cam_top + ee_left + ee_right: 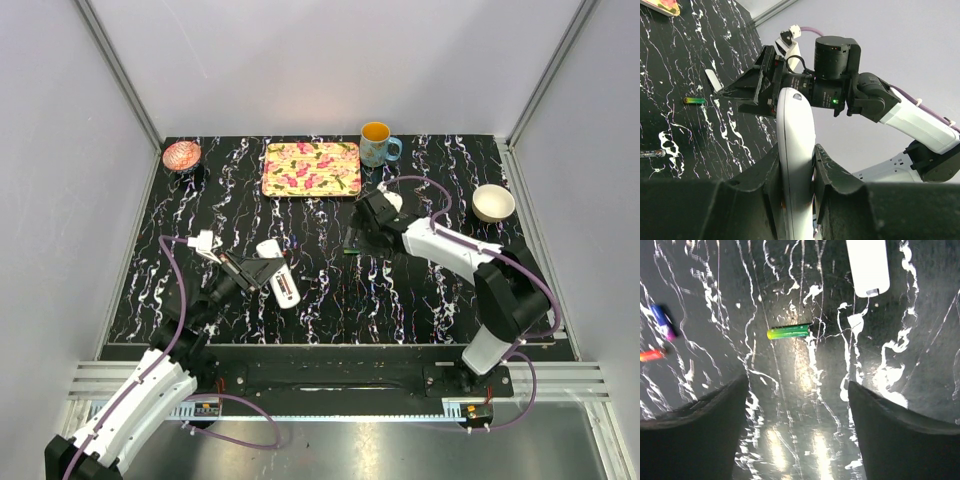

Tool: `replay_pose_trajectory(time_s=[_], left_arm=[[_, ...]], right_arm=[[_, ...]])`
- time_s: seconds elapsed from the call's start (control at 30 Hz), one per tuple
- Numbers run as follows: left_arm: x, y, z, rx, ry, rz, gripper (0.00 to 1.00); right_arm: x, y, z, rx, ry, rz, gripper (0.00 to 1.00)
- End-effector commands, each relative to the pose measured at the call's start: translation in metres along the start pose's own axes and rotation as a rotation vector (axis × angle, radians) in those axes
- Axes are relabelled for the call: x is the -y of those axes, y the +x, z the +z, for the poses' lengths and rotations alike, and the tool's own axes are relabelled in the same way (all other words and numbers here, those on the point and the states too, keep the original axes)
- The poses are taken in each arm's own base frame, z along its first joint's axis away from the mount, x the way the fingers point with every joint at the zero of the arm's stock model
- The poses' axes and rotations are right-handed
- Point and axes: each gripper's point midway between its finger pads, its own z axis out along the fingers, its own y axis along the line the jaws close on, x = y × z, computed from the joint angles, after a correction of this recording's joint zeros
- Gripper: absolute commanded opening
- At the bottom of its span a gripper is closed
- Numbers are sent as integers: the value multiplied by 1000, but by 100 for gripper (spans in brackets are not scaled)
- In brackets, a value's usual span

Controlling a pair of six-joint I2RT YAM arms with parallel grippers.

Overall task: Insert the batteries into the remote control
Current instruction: Move the battery to the center of the board, then adjust the battery at the center of the board.

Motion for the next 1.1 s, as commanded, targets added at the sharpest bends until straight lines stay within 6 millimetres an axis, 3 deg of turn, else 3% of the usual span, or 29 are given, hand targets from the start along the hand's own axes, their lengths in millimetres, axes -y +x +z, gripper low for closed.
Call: replay_pose_trajectory(time_s=[0.0,0.17,0.23,0.27,0.3,0.33,0.4,0.57,0.67,0.77,0.93,1.07], left_arm=[[13,-8,0,38,47,7,0],[12,-10,-2,49,35,7,0],[11,-10,-3,50,29,8,0],[10,-10,-3,50,26,8,0],[9,-10,-3,51,24,9,0],[9,-10,-3,52,22,8,0],[8,-10,-4,51,17,7,0],[7,-9,-7,52,12,10,0],[5,-8,-7,53,3,10,0],[2,-7,-7,49,-5,8,0],[-2,-5,-7,47,-9,2,0],[-2,-3,-7,37,-11,0,0]], right_arm=[[-6,-20,-22,96,-13,-265,99],[-20,-24,-31,113,-101,-358,99],[-22,-23,-30,100,-98,-372,73],[-23,-24,-27,94,-94,-369,65],[-24,-24,-26,91,-93,-375,45],[-24,-23,-24,84,-88,-380,37],[-25,-23,-19,69,-75,-386,30],[-32,-18,-11,42,-80,-419,32],[-38,-12,-4,27,-71,-462,48],[-42,-5,6,3,-52,-491,56],[-41,0,23,-19,-18,-483,57],[-36,2,36,-32,24,-498,63]])
